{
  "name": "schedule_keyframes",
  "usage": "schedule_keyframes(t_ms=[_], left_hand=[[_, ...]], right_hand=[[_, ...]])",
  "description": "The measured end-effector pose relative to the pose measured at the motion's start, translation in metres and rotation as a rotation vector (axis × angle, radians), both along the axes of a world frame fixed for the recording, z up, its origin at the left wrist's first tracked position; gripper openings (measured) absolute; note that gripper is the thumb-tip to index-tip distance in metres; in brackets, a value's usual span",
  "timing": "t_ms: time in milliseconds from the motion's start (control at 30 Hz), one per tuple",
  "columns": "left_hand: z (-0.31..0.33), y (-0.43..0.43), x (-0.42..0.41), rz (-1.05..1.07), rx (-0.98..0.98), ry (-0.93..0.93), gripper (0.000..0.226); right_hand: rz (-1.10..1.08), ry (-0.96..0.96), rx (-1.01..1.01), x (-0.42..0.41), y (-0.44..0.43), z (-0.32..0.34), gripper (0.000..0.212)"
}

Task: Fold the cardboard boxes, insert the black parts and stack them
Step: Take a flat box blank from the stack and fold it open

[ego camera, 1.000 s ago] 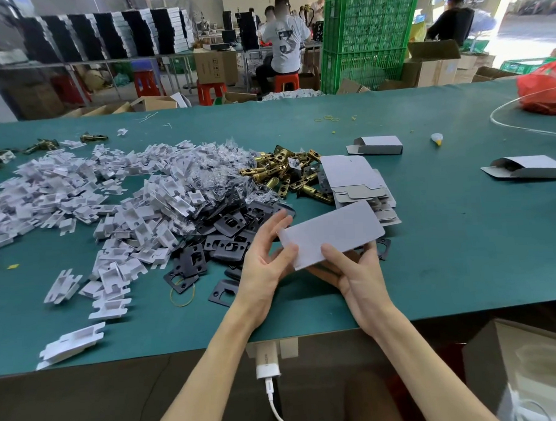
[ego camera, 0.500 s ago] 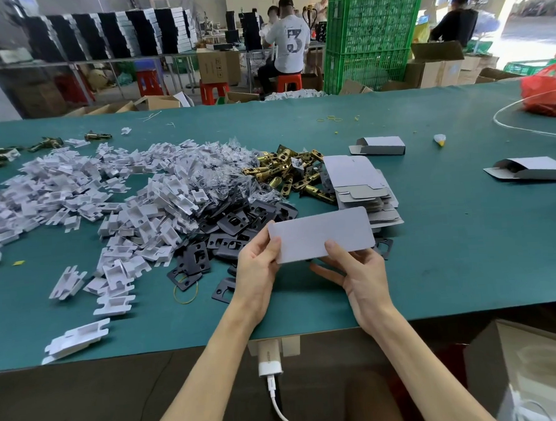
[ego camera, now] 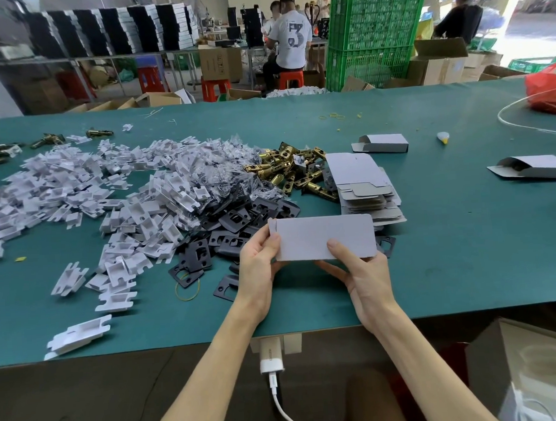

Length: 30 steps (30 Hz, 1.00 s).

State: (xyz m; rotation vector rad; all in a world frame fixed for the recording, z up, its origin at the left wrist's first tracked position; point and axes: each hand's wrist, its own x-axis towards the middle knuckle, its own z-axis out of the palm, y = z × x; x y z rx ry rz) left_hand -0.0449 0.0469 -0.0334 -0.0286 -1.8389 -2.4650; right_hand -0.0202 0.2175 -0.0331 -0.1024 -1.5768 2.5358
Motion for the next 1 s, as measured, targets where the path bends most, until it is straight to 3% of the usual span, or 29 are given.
schedule_keyframes(t_ms=[300, 667, 1000], left_hand=[[-0.0005, -0.0005, -0.001, -0.019, -0.008, -0.005, 0.032], [-0.0024, 0.0009, -0.0021, -0.008, -0.02, -0.026, 0.027], [-0.0014, 0.0, -0.0008, 0.008, 0.035, -0.033, 0.028]], right_hand=[[0.009, 0.055, 0.065, 0.0045, -0.0042, 0.0007, 0.034], [0.024, 0.082, 0.101, 0.0054, -0.0055, -0.0018, 0.016], [0.019, 0.051, 0.065, 0.0071, -0.0043, 0.0032, 0.021]])
